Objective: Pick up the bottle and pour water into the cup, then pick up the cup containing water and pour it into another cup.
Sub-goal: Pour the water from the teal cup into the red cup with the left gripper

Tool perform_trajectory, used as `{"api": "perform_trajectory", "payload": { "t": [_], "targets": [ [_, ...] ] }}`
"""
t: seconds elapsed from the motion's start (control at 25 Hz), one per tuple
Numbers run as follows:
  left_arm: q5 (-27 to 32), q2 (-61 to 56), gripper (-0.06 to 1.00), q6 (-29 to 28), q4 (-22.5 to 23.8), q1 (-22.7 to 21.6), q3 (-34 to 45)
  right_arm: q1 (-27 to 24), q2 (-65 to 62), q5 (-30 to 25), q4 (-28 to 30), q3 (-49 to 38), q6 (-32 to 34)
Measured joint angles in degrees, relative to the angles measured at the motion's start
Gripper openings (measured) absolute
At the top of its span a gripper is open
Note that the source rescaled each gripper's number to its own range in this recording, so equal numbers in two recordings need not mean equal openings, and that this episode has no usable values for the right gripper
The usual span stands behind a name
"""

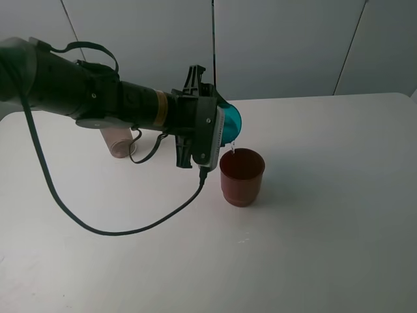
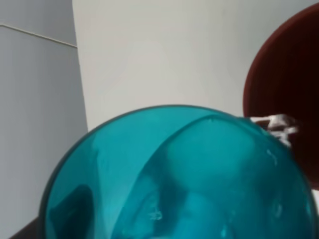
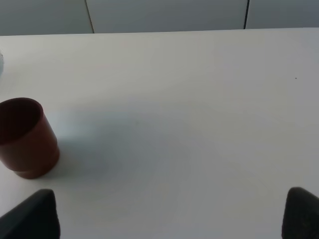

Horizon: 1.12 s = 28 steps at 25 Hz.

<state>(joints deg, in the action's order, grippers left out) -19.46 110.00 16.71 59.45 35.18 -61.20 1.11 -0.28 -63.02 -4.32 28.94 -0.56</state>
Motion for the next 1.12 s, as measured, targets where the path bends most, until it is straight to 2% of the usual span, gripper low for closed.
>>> {"api": "perform_trajectory", "payload": {
  "t": [0.36, 0.76, 1.12],
  "targets": [
    [0.00, -0.11, 0.19, 6.51, -0.70, 0.13, 0.00, 0.00, 0.00, 0.00, 0.00, 0.00, 0.00],
    [-1.08, -0.11, 0.19, 10.34, -1.40, 0.17, 0.00, 0.00, 0.00, 0.00, 0.00, 0.00, 0.00],
    [-1.72, -0.11, 0.19, 18.96, -2.47, 0.17, 0.00, 0.00, 0.00, 0.00, 0.00, 0.00, 0.00]
  ]
}}
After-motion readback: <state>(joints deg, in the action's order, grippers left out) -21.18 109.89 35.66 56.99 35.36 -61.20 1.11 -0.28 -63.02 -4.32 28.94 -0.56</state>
